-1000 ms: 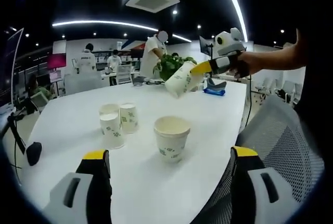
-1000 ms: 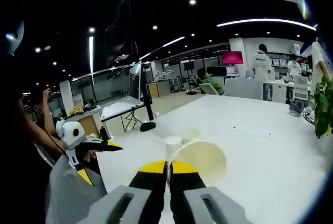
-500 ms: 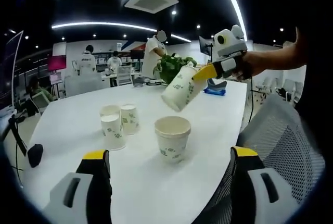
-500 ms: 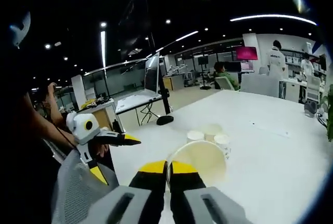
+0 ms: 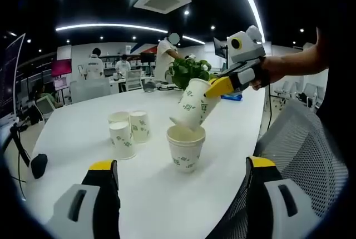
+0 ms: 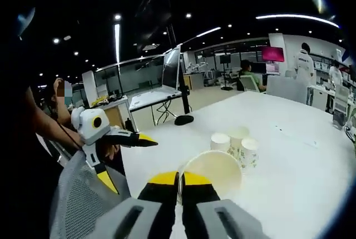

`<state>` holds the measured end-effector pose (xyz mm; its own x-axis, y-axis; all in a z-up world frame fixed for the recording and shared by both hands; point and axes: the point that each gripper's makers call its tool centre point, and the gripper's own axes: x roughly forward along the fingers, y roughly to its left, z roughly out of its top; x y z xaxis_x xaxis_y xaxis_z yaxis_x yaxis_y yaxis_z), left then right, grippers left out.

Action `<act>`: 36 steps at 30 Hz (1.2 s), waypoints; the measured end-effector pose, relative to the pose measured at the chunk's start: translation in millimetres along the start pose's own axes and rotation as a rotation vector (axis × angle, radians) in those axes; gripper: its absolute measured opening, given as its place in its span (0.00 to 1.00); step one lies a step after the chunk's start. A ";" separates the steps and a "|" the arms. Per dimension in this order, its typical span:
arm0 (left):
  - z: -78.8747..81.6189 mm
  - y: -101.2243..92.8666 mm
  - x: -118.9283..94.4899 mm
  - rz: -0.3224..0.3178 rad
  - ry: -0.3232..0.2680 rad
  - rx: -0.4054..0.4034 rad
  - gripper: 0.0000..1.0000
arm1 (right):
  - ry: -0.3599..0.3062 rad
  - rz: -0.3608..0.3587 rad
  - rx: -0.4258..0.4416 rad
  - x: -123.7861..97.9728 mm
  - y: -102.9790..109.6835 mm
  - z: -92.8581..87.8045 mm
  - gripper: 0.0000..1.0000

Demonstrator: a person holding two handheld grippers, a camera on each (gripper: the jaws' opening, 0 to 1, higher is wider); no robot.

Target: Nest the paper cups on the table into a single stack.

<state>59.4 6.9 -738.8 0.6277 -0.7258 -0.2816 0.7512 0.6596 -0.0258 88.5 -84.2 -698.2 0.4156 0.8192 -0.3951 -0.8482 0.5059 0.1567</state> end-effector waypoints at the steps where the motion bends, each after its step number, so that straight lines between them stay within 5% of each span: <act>1: -0.1 0.3 -0.1 0.001 0.000 -0.001 0.94 | 0.004 -0.002 -0.007 0.7 0.1 -0.9 0.00; 36: -4.3 2.8 -0.1 0.015 0.028 0.003 0.91 | 0.020 -0.006 -0.053 26.6 -0.8 0.7 0.00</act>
<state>60.5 9.6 -742.9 0.6333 -0.7097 -0.3086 0.7420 0.6701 -0.0185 100.5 -62.6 -708.2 0.4150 0.8103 -0.4138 -0.8620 0.4957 0.1063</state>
